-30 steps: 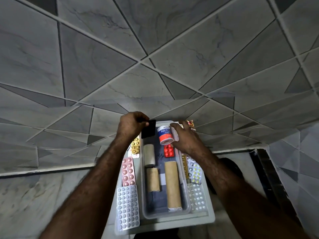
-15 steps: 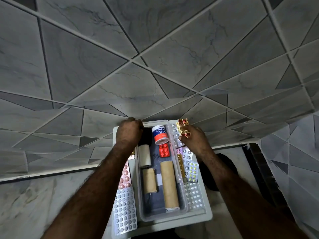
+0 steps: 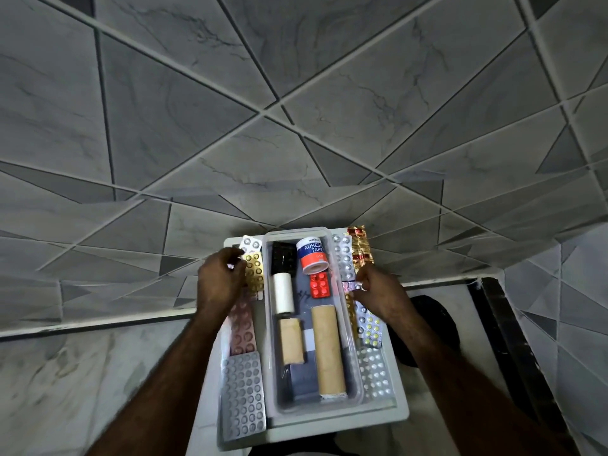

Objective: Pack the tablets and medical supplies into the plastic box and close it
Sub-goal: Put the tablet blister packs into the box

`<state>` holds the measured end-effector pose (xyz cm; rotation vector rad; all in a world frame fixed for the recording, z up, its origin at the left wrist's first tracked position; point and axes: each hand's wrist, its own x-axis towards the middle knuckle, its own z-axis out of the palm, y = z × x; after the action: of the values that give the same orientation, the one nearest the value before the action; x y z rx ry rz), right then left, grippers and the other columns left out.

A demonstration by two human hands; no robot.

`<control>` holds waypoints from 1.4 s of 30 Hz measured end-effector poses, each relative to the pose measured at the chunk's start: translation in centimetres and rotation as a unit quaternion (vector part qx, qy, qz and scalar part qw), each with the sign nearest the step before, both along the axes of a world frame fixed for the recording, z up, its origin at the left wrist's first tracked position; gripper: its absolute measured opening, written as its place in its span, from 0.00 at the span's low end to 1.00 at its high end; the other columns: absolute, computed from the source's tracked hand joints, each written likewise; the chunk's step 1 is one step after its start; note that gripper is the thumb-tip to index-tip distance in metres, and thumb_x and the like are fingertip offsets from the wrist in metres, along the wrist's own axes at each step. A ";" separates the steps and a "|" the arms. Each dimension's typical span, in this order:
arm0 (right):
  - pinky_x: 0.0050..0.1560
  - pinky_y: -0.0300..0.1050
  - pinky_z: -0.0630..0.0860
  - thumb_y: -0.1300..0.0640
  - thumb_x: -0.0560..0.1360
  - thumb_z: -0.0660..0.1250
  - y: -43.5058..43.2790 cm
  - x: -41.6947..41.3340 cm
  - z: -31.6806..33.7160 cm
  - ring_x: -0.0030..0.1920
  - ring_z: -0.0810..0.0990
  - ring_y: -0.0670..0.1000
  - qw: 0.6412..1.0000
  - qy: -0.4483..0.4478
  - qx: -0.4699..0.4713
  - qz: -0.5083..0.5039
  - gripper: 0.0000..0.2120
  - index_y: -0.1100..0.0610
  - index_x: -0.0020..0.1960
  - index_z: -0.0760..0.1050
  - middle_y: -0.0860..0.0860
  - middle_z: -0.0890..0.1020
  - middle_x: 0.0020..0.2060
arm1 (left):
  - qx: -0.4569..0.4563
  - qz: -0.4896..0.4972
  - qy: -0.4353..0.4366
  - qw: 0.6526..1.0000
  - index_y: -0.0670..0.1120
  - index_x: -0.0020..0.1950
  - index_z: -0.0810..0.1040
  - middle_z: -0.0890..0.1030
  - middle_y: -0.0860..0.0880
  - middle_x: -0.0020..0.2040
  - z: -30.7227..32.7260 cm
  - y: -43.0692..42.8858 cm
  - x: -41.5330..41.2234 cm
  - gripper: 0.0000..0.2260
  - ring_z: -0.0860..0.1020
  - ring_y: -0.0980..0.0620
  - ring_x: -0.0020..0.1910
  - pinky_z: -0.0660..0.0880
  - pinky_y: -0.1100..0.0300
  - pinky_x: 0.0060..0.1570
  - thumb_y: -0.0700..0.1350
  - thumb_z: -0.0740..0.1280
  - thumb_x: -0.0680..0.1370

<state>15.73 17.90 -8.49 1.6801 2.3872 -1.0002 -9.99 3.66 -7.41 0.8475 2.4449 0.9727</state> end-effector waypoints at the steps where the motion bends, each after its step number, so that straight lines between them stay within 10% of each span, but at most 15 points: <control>1: 0.42 0.40 0.67 0.57 0.71 0.72 0.0 -0.2 0.0 0.45 0.78 0.54 1.000 0.009 0.000 -0.019 0.14 0.57 0.54 0.75 0.57 0.83 0.49 | -0.016 0.000 -0.009 1.000 0.44 0.58 0.81 0.84 0.45 0.53 -0.4 -0.9 0.1 0.12 0.82 0.47 0.50 0.73 0.59 0.50 0.44 0.68 0.77; 16: 0.47 0.47 0.80 0.44 0.57 0.76 1.9 -3.4 -2.0 0.46 0.84 0.57 0.980 0.036 -0.062 -0.185 0.30 0.57 0.54 0.76 0.56 0.85 0.48 | -0.140 0.015 -0.009 0.990 0.45 0.55 0.80 0.83 0.43 0.50 -2.5 -5.8 3.3 0.16 0.81 0.45 0.47 0.76 0.56 0.46 0.53 0.70 0.73; 23: 0.37 0.51 0.79 0.57 0.58 0.79 2.0 -3.5 -2.5 0.32 0.78 0.55 0.959 0.063 -0.099 -0.256 0.15 0.57 0.30 0.73 0.56 0.80 0.32 | -0.151 0.025 0.013 0.988 0.43 0.57 0.74 0.75 0.39 0.56 -2.5 -6.1 5.5 0.23 0.76 0.38 0.53 0.74 0.50 0.52 0.50 0.76 0.67; 42: 0.25 0.37 0.73 0.66 0.65 0.75 -0.2 -2.1 2.0 0.24 0.76 0.49 0.882 0.276 -0.162 -0.347 0.04 0.65 0.37 0.81 0.55 0.81 0.27 | -0.053 0.138 -0.161 0.976 0.51 0.52 0.71 0.82 0.46 0.49 -1.4 -5.8 5.1 0.18 0.81 0.43 0.47 0.80 0.49 0.47 0.44 0.76 0.68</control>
<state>13.65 17.74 -6.50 2.3922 1.6367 -2.0854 -4.86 -2.12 -8.82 0.2896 2.3398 0.9740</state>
